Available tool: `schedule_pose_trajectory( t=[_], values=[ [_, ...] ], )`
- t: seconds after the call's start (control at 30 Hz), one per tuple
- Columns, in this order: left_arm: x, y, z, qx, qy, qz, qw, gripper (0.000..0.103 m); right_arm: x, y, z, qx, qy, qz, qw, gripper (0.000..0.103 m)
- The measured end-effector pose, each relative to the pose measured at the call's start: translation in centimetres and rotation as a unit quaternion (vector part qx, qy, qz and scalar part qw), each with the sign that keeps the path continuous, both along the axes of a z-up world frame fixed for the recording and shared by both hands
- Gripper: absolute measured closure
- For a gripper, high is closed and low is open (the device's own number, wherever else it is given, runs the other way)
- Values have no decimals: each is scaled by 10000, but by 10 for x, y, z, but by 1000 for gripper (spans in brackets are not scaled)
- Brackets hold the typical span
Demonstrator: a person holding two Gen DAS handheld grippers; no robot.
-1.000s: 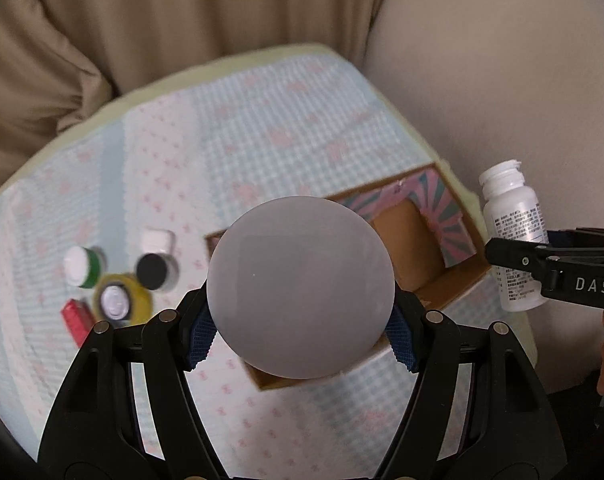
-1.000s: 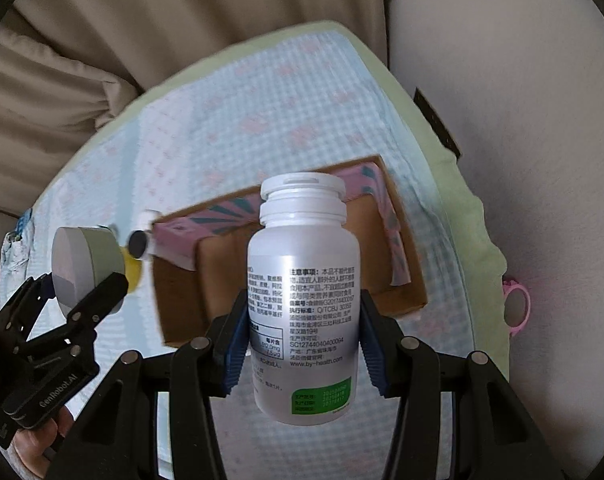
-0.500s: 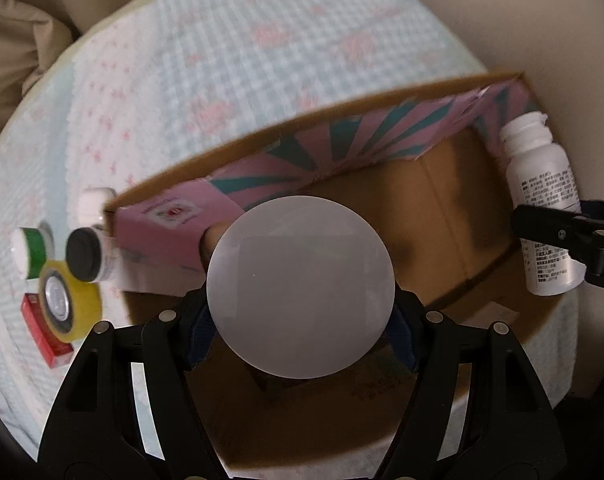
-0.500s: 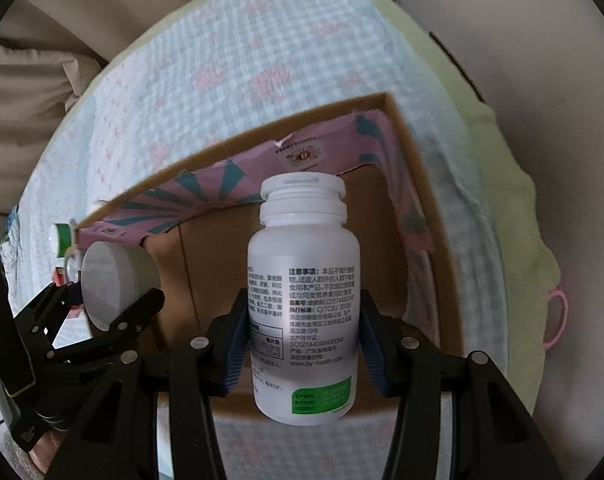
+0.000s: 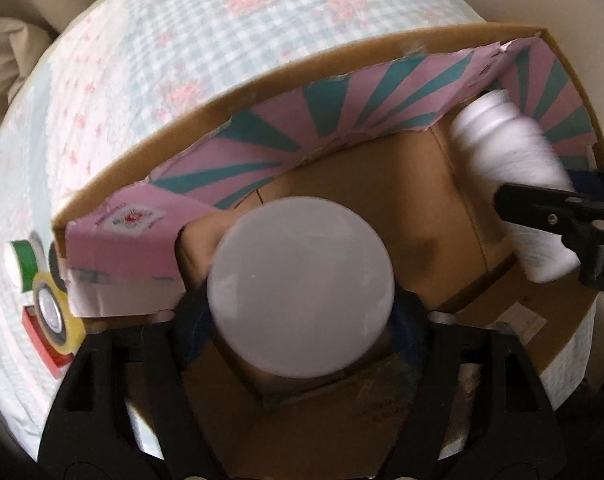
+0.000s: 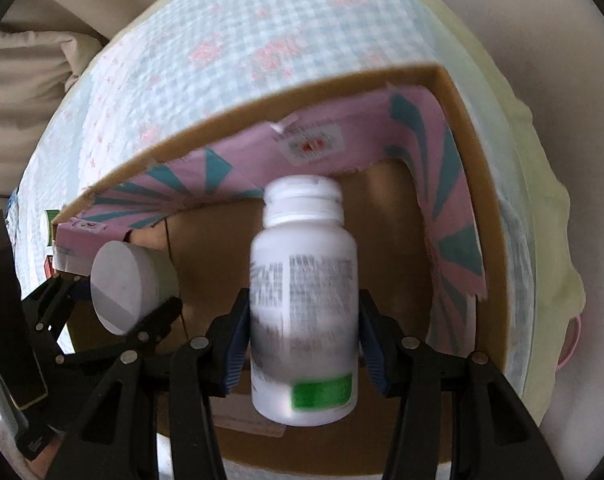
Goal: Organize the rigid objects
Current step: 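Carry both held items into the cardboard box and open both tools, then withdraw both tools from the box toward the remaining items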
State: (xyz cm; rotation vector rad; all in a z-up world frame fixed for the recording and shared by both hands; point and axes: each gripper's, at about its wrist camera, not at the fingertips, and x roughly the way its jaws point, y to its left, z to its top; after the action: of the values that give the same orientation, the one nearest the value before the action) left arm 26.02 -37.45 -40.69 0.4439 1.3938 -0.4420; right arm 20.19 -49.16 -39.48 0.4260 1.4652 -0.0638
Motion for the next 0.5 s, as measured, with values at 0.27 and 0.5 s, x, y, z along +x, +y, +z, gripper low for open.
schedule_pose_trajectory(
  t=[0.27, 0.5],
  values=[
    [-15, 15, 32, -95, -184, 72, 9998, 0, -10, 10, 15, 71, -340, 43, 9994, 0],
    [-26, 27, 58, -251, -252, 181, 9992, 0, -15, 15, 31, -52, -374, 22, 9993, 0]
  ],
)
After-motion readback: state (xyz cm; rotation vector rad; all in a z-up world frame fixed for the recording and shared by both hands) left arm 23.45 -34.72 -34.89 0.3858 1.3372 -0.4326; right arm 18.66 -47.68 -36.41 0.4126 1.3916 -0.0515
